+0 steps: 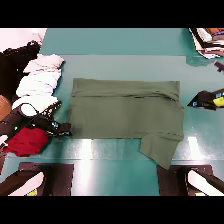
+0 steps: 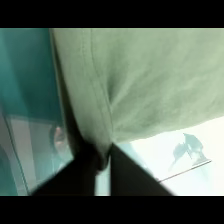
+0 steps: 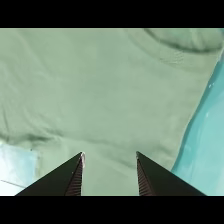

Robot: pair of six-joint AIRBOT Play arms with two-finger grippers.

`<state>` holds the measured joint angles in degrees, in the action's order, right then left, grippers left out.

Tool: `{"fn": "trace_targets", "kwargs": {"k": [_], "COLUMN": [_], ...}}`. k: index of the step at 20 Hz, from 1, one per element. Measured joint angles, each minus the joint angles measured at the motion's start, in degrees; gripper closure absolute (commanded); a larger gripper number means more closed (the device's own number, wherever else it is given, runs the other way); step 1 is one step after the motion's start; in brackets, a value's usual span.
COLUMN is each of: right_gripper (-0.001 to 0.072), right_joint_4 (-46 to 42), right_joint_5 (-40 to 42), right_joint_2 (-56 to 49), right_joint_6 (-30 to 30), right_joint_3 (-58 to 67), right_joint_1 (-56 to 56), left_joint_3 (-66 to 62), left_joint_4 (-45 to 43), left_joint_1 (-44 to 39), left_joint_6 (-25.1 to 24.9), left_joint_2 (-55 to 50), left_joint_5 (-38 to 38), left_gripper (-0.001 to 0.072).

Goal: Fold the shirts.

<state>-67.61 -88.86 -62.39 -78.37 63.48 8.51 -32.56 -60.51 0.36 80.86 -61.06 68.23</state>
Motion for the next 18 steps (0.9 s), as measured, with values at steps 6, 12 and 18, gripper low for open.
{"fn": "trace_targets", "kwargs": {"k": [6,12,18], "right_gripper": [0.0325,0.0328,0.0508], "right_joint_4": [-0.44,-2.16,-2.38], "right_joint_5": [0.63,2.80,7.80], "right_joint_2": [5.55,8.02,6.14], "right_joint_6": [0.00,0.02,0.04], "right_joint_3": [-16.06,-32.96,-36.26], "right_joint_1": [6.40,9.84,2.60], "left_joint_3": [-1.88,-3.39,-3.63], "left_joint_4": [0.07,0.13,0.09], "left_joint_1": [0.00,0.00,0.00], "left_joint_6": [-0.72,-0.87,-0.94], "left_joint_2": [1.81,3.96,4.28], "left_joint_5": [1.03,1.88,2.19], "left_gripper": [0.0687,0.0687,0.0686]}}
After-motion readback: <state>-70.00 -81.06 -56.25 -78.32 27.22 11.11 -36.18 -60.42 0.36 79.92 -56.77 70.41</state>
